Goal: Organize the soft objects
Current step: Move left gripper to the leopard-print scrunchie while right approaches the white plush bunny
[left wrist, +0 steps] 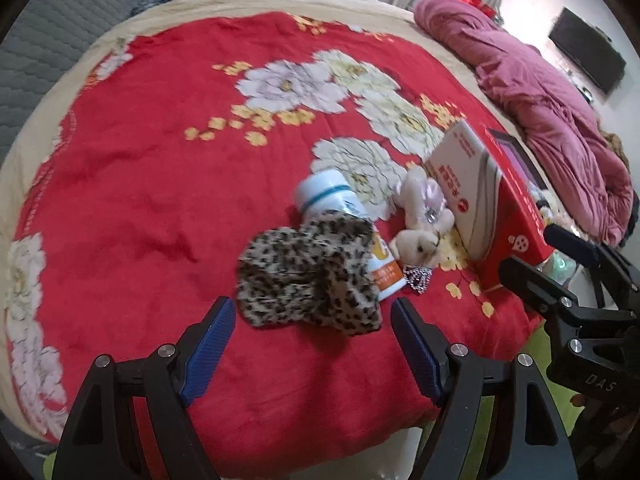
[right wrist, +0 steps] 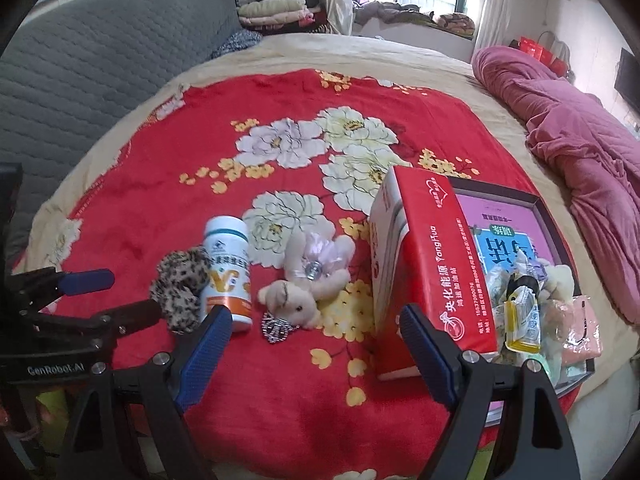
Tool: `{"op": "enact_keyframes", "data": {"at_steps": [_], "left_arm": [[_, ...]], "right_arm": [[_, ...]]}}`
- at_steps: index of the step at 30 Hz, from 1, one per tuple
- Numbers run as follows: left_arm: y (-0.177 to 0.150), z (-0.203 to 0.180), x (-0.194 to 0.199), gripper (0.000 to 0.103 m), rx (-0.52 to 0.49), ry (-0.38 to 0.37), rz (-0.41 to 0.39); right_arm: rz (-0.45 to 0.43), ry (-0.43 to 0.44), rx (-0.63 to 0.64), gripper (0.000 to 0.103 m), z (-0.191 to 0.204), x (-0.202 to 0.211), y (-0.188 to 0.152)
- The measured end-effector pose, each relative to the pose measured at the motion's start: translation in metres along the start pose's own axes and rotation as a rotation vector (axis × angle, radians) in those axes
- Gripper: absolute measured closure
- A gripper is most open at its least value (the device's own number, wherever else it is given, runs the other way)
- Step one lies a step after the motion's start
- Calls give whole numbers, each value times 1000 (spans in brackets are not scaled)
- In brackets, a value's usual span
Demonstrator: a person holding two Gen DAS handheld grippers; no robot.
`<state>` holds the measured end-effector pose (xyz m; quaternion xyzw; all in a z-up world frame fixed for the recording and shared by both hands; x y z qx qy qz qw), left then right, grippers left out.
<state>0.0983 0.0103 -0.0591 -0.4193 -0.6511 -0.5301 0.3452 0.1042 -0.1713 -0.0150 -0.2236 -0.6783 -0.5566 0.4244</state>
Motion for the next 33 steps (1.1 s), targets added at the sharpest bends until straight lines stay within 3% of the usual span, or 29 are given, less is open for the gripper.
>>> {"op": "enact_keyframes", "data": {"at_steps": [12, 20, 26, 33], "left_arm": [[9, 42, -43, 22, 110, 44, 58], [12, 49, -55, 22, 108, 1, 56], [14, 50, -60, 22, 107, -18, 50], [17, 47, -66, 21, 74, -19, 41]], "right_arm": [[48, -46, 54, 18, 13, -24, 4], [143, -145, 135, 18, 31, -64, 8], [143, -147, 43, 18, 22, -75, 21], [217, -175, -110, 18, 14, -104, 37]]}}
Point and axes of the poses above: each gripper's, at about its wrist camera, not at the fingertips, and x roughly against the way its jaws point, z to its left, y to its top, the point moved 1 cm from there along -x, roughly the way its jaws point, and after that the axes turned 1 degree about z, right-handed, at the moved point
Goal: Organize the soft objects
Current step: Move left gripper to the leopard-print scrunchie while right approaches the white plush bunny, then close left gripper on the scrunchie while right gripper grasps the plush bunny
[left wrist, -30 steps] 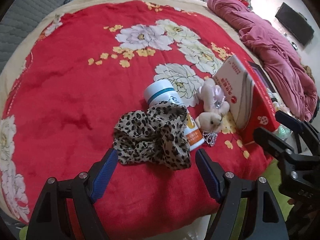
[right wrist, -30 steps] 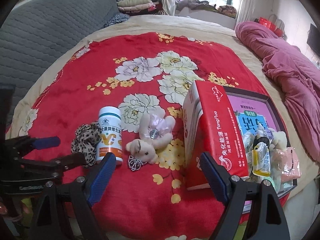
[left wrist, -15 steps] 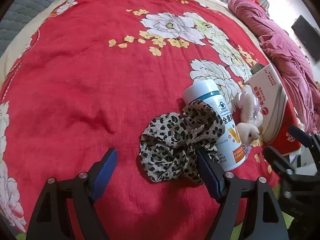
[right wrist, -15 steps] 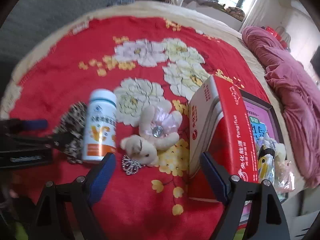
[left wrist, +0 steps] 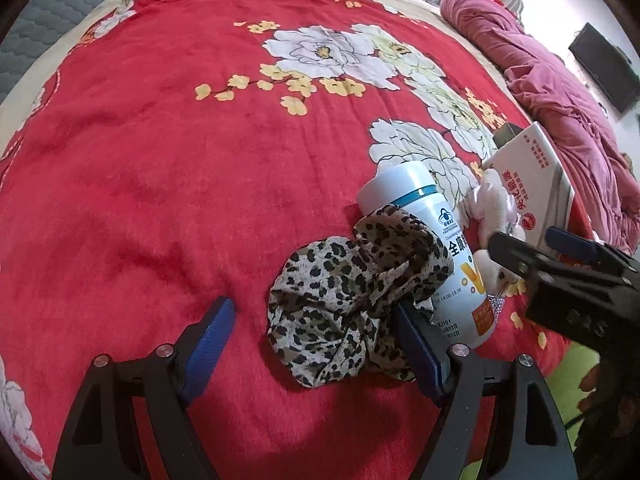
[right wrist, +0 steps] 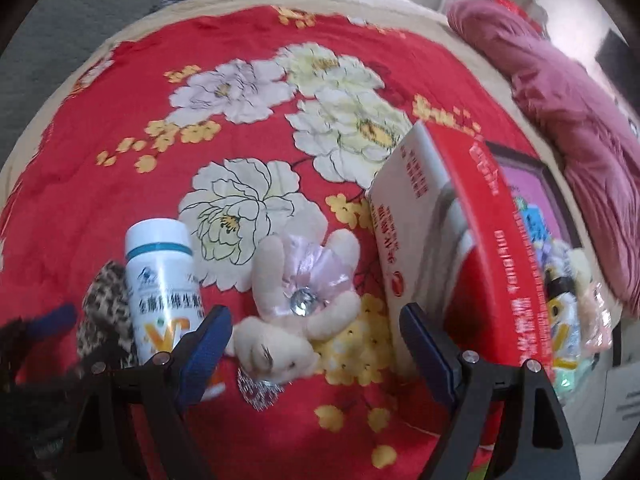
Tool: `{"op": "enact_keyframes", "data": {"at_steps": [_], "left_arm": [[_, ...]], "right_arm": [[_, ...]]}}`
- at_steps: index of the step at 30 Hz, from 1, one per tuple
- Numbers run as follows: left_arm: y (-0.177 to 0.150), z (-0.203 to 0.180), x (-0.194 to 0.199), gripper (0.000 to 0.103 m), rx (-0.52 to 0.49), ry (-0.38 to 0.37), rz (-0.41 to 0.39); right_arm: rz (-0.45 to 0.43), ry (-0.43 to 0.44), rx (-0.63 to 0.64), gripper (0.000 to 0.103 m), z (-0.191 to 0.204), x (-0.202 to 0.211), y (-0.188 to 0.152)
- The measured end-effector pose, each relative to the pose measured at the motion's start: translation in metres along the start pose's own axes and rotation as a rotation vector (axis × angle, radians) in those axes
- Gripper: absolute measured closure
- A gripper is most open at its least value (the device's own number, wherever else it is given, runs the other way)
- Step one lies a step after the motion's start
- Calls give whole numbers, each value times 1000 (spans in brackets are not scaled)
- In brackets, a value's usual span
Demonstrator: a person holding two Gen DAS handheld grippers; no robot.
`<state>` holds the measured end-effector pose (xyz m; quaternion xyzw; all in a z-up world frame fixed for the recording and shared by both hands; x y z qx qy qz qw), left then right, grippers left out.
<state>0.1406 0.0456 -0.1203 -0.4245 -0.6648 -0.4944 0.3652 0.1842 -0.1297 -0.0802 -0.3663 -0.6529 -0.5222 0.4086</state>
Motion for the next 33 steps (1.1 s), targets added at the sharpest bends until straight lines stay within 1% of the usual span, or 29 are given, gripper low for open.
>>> {"op": "enact_keyframes", "data": {"at_steps": [4, 8, 9, 10, 12, 14, 16, 18, 19, 20, 23, 25, 26, 27, 28, 29, 31, 33], "left_arm": [[2, 0, -4, 20, -14, -5, -5], [4, 0, -7, 19, -13, -7, -10], [4, 0, -8, 19, -12, -5, -8], [4, 0, -9, 19, -13, -4, -10], [5, 0, -10, 19, -13, -6, -12], [6, -1, -11, 19, -20, -2, -19], [6, -2, -12, 19, -19, 1, -23], [7, -2, -13, 19, -16, 1, -26], [8, -1, -13, 19, -10, 0, -29], [9, -1, -13, 19, -5, -2, -31], [10, 0, -13, 21, 2, -9, -40], [12, 4, -9, 40, 18, -22, -61], [13, 5, -7, 64, 27, -37, -72], [14, 7, -5, 83, 39, -56, -79], [16, 9, -4, 84, 49, -88, -76], [16, 9, -4, 85, 49, -94, -74], [15, 10, 0, 89, 61, -118, -82], [15, 9, 6, 91, 58, -124, -92]], "right_arm": [[24, -74, -12, 17, 4, -11, 7], [56, -156, 48, 18, 14, -27, 14], [53, -155, 60, 21, 17, -28, 16], [45, -138, 70, 32, 19, -29, 18], [54, -96, 65, 51, 18, -32, 21], [75, -63, 37, 51, 11, -39, 25], [85, -39, 15, 55, 5, -44, 25], [73, -33, 20, 56, 6, -44, 23], [66, -37, 30, 59, 8, -44, 23], [50, -33, 43, 59, 9, -42, 23], [22, 8, 37, 63, 5, -33, 19], [-7, 59, 36, 64, 4, -21, 17], [-16, 75, 40, 64, 3, -15, 16], [-31, 113, 34, 64, 2, -7, 15], [-42, 151, 27, 64, 1, -1, 15], [-45, 161, 25, 64, 0, 3, 14], [-75, 159, 46, 64, -2, 12, 15], [-103, 174, 51, 64, -6, 23, 14]]}}
Point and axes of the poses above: each gripper's, at about its wrist camera, not at the fingertips, and x roughly against the way its jaws point, z to its left, y to its top, the point moved 1 cm from there along -x, roughly the way its jaws point, and after that the axes turned 1 degree about z, right-handed, at the moved point
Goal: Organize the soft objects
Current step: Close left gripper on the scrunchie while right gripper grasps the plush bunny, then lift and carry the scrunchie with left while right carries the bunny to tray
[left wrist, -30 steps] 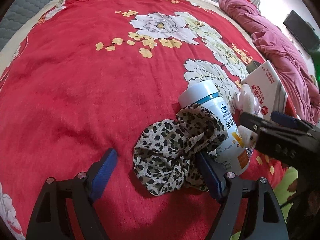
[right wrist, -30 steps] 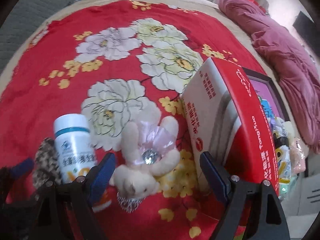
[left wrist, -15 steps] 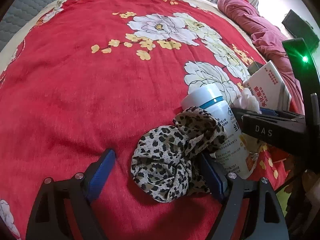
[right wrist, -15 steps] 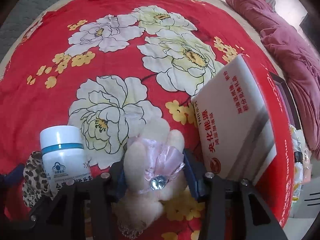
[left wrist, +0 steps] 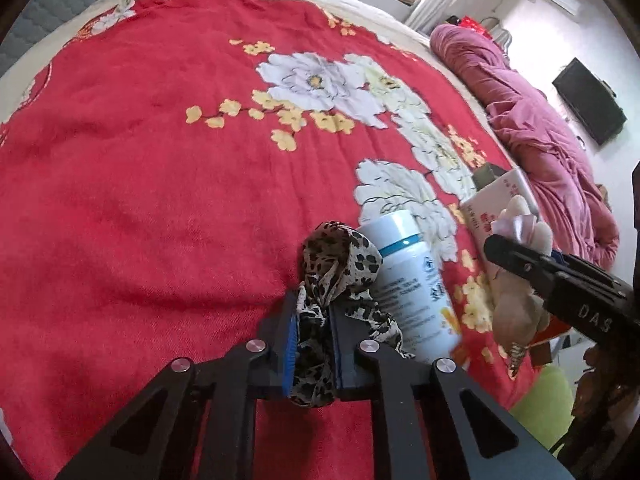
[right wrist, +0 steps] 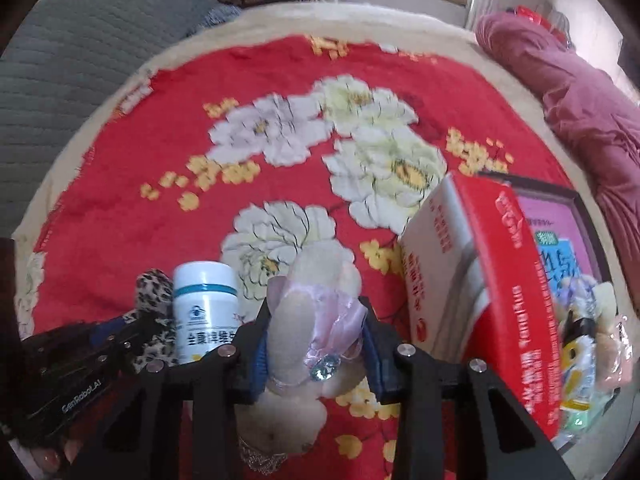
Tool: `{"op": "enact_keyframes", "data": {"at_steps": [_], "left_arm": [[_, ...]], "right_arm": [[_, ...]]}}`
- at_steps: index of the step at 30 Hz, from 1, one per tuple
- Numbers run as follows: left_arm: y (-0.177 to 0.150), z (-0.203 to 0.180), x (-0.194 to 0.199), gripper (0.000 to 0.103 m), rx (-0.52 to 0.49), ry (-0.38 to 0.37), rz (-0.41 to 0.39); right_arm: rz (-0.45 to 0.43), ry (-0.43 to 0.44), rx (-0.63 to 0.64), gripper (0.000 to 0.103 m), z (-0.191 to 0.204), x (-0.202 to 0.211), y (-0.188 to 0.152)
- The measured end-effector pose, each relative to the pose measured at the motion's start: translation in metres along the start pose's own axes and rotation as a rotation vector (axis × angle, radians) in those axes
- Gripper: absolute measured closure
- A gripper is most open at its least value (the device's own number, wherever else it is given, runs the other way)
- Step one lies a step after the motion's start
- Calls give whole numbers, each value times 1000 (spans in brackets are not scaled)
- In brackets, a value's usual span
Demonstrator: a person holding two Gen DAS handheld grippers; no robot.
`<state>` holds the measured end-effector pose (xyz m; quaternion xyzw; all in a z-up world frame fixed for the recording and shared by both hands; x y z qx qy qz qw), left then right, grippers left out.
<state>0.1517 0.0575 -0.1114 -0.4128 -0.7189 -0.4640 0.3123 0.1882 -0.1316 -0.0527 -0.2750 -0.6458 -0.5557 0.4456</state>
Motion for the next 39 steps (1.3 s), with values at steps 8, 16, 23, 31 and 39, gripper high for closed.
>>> {"op": "enact_keyframes", "data": {"at_steps": [8, 16, 23, 31, 39], "left_arm": [[-1, -21, 32, 91, -32, -2, -50], [6, -69, 75, 91, -129, 15, -113], [13, -128, 92, 91, -216, -9, -139], [10, -210, 89, 91, -335, -61, -130], [2, -287, 68, 91, -439, -112, -85]], "right_arm": [[-89, 82, -45, 64, -16, 47, 4], [-159, 110, -84, 64, -41, 88, -4], [-249, 100, -168, 64, -92, 134, -16], [-352, 38, -340, 64, -191, 186, -42], [-397, -54, -469, 64, -267, 209, -71]]}}
Point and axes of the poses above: each gripper's, at about its wrist camera, not at the fingertips, and x roughly against the way its jaws point, z to its left, y to its top, the point moved 1 cm from there along -x, roughly the way its jaws point, and after that the axes turned 1 degree about z, right-handed, at the moved point
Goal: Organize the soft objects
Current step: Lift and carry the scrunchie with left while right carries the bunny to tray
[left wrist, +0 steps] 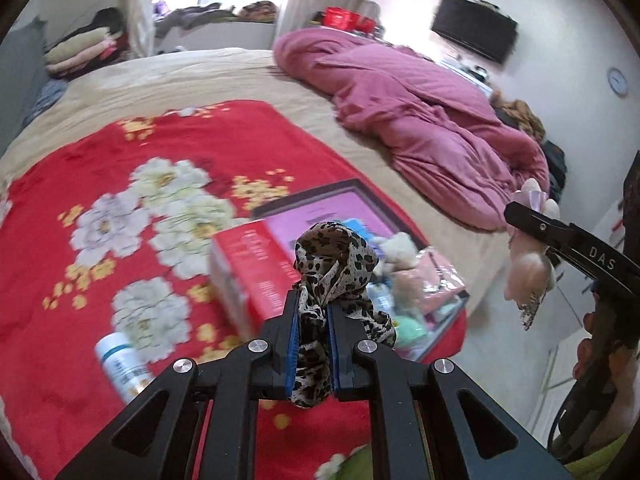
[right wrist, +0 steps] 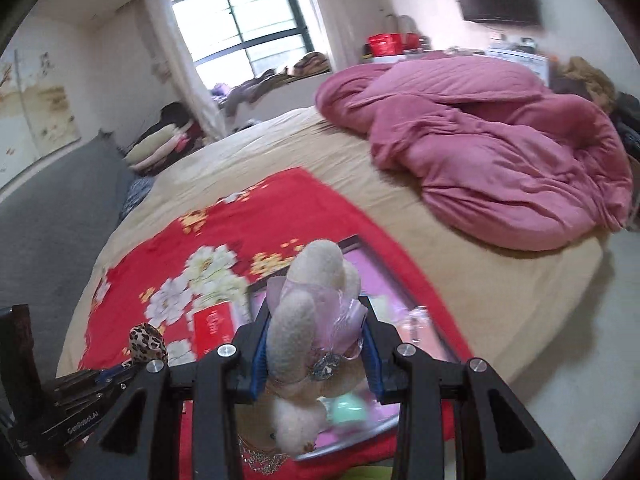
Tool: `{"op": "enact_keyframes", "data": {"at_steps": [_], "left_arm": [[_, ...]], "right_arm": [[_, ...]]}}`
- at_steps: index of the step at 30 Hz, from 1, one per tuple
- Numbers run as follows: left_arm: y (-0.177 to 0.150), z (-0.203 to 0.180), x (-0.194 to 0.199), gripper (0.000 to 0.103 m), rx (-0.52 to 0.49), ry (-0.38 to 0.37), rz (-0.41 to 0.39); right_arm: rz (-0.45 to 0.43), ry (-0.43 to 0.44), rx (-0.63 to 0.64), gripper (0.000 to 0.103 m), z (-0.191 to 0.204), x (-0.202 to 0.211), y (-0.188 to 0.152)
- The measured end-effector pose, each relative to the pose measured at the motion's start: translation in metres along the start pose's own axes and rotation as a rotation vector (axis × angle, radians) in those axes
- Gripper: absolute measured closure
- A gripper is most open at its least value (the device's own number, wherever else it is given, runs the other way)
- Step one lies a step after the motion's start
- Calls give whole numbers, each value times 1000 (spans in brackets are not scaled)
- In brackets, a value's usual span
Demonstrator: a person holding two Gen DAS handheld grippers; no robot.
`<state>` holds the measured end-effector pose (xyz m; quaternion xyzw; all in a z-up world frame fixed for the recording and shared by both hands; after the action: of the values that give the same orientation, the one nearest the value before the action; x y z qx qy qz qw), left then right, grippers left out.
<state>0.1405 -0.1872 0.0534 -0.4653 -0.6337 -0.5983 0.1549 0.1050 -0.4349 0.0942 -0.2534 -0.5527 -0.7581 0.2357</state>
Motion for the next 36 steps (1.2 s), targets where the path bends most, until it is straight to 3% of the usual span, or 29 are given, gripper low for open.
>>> {"op": "enact_keyframes", "data": {"at_steps": [7, 16, 36], "left_arm": [[18, -44, -34, 91, -79, -22, 37], [31, -75, -74, 91, -123, -31, 91], [22, -96, -135, 91, -171, -23, 183]], "right_arm": [[4, -56, -11, 64, -30, -10, -3], [34, -51, -35, 64, -52, -34, -10], [71, -71, -8, 64, -67, -72, -10]]}}
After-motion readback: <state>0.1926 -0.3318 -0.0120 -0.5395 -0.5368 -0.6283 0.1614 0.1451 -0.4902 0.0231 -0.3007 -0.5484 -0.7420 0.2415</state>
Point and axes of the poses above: each gripper's, at about its wrist camera, not at the fingertips, and x roughly against the way its jaws point, z to its left, y to its top, the point moved 1 cm from there along -x, roughly the way its jaws point, and after that the axes turned 1 degree about z, right-handed, at the moved point
